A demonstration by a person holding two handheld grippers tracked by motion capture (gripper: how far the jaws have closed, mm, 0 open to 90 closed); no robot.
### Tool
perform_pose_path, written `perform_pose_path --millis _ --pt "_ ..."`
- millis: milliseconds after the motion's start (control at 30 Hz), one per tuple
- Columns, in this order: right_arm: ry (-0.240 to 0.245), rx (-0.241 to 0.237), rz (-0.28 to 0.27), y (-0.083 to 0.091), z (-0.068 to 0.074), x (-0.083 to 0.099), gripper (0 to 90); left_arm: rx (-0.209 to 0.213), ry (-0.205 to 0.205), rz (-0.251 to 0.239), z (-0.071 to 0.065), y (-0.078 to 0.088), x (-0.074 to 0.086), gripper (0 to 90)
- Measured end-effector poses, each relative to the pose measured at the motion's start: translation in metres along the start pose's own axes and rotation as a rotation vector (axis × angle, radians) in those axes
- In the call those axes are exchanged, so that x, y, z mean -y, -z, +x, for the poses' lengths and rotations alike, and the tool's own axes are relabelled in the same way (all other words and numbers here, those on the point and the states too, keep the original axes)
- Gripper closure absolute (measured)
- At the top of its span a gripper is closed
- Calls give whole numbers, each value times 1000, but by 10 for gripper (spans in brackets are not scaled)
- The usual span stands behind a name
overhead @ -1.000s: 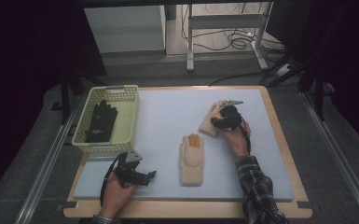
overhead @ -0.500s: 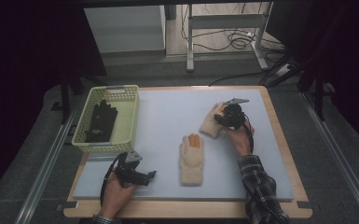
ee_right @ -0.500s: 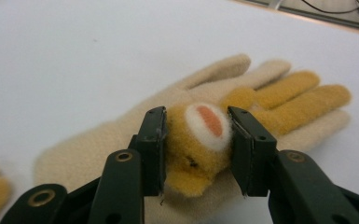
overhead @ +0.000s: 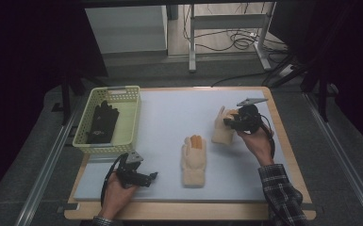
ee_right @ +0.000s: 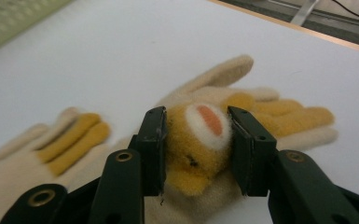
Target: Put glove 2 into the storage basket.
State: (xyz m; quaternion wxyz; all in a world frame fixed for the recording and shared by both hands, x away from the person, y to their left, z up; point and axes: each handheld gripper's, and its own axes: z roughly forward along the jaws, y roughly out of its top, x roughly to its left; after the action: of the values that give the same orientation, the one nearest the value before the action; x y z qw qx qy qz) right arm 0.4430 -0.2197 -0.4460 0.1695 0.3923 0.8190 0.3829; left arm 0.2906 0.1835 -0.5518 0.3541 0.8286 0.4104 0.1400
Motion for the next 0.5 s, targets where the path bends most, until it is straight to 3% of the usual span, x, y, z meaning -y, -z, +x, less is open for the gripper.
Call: perform_pose_path --millis 133,200,467,500 --pt "17 -32 -20 12 13 9 587 -5 -8 6 -1 0 0 44" --pt "52 -42 -24 16 23 15 587 -7 -4 1 -1 0 0 44" --pt "91 -160 -71 34 63 32 586 -9 -6 0 -1 0 0 44" --pt "91 -160 -71 34 63 32 586 -9 -6 0 -1 0 0 44"
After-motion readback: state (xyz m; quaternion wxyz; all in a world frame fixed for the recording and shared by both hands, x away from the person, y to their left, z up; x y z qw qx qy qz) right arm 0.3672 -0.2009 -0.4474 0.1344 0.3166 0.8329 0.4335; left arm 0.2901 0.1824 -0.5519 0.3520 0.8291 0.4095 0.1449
